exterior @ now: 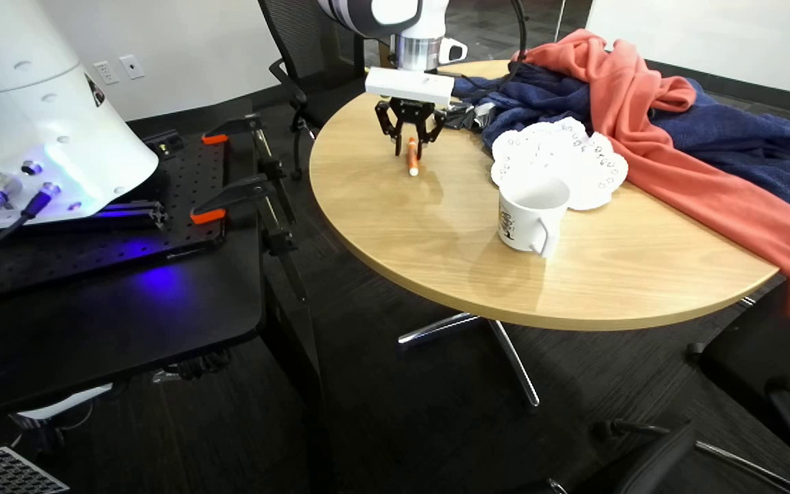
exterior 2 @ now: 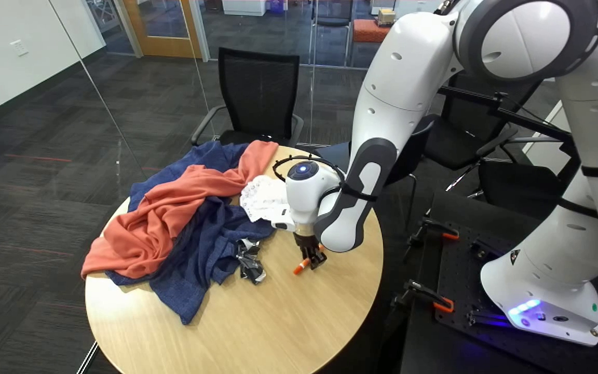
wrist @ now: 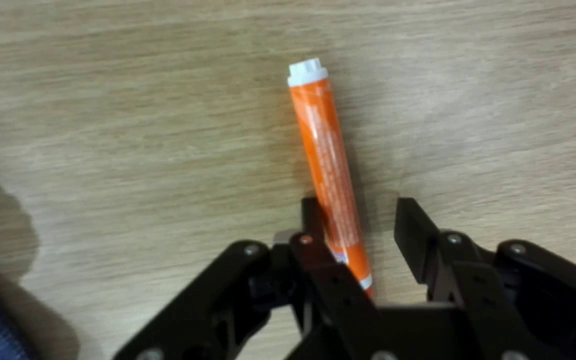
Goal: Place the blue peg on the table
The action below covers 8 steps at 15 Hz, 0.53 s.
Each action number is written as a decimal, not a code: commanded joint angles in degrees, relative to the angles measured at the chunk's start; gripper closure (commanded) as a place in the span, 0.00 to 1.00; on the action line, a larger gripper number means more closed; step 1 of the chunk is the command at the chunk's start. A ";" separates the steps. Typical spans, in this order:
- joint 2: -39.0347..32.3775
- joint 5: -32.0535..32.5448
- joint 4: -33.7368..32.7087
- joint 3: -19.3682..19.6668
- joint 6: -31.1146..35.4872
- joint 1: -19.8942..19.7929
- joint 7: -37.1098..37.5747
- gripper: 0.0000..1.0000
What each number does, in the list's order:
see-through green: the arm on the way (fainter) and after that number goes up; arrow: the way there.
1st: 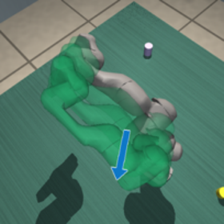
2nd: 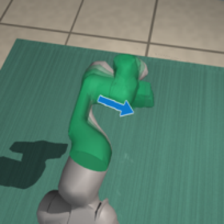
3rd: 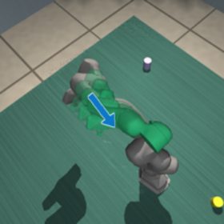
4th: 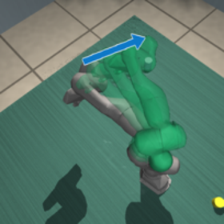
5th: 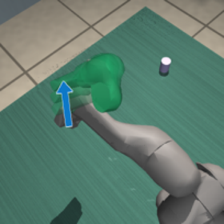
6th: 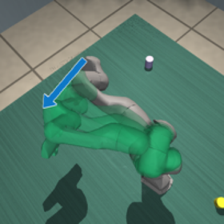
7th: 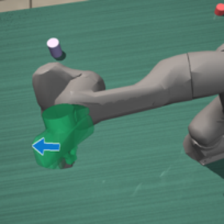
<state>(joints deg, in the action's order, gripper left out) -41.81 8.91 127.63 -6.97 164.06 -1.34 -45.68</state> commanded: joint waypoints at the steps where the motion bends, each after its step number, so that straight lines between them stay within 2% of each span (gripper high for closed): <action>1: -0.29 1.52 -0.94 -0.84 -0.05 -1.12 2.26 0.87; 3: 0.63 1.03 -0.45 -0.96 0.43 -1.16 3.11 0.99; 4: 1.64 0.60 0.22 -1.03 0.85 -1.11 4.27 0.99; 5: 2.38 0.15 0.67 -1.93 1.12 -1.94 4.88 0.95; 8: 6.96 -2.36 3.37 -4.28 3.44 -4.08 10.55 0.95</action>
<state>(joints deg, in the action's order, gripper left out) -40.54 8.41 127.17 -8.53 165.13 -2.61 -39.93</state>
